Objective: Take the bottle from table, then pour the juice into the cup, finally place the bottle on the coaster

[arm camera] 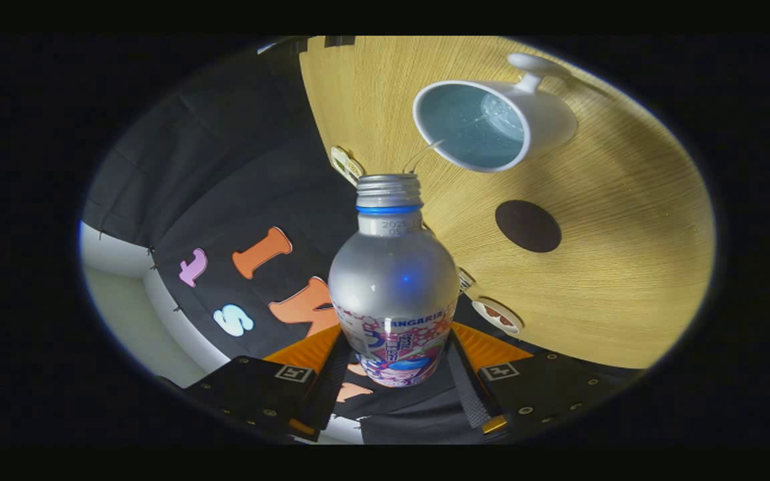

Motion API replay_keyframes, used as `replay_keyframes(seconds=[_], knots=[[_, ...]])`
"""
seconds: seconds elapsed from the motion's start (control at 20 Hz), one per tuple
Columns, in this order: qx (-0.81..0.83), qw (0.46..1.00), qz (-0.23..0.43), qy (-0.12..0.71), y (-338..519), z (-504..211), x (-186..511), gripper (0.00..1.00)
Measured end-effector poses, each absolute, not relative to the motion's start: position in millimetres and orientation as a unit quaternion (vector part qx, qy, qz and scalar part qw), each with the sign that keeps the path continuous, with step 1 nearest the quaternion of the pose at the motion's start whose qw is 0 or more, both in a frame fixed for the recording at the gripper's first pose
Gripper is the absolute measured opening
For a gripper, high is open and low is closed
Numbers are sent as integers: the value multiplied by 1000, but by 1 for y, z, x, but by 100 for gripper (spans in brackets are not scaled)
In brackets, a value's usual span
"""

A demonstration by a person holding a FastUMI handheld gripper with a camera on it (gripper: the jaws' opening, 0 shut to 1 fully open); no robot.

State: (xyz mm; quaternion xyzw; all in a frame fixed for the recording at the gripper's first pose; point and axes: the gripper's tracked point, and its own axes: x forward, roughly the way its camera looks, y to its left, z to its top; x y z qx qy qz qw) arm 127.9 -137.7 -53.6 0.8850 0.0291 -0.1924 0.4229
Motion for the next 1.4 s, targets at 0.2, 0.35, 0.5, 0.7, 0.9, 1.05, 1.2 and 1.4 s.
replay_keyframes(seconds=[0.2, 0.35, 0.5, 0.7, 0.9, 1.05, 1.2, 1.4], knots=[[888, 416, -193, 26, -138, -54, 128, 76], [891, 411, -193, 24, -138, -53, 125, 76], [893, 407, -192, 21, -139, -52, 126, 76], [896, 400, -194, 18, -141, -50, 126, 76], [899, 393, -195, 11, -143, -49, 124, 76], [900, 391, -194, 5, -146, -44, 125, 76], [903, 384, -191, -3, -150, -38, 127, 76], [909, 367, -195, -17, -156, -38, 125, 76]])
